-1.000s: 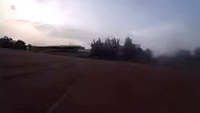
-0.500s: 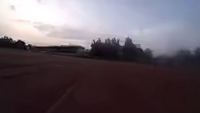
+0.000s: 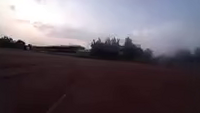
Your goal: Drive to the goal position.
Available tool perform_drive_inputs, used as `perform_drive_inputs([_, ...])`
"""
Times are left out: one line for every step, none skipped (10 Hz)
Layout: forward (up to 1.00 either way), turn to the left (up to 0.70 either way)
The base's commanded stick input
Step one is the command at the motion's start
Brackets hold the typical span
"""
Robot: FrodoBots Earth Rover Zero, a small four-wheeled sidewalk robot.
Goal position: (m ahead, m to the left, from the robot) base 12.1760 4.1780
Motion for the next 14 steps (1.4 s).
perform_drive_inputs([0.70,0.00])
perform_drive_inputs([0.70,0.00])
perform_drive_inputs([0.70,0.00])
perform_drive_inputs([0.70,0.00])
perform_drive_inputs([0.70,0.00])
perform_drive_inputs([0.70,0.00])
perform_drive_inputs([0.70,0.00])
perform_drive_inputs([0.70,0.00])
perform_drive_inputs([0.70,0.00])
perform_drive_inputs([0.70,0.00])
perform_drive_inputs([0.70,0.00])
perform_drive_inputs([0.70,-0.04])
perform_drive_inputs([0.70,-0.03])
perform_drive_inputs([0.70,-0.01])
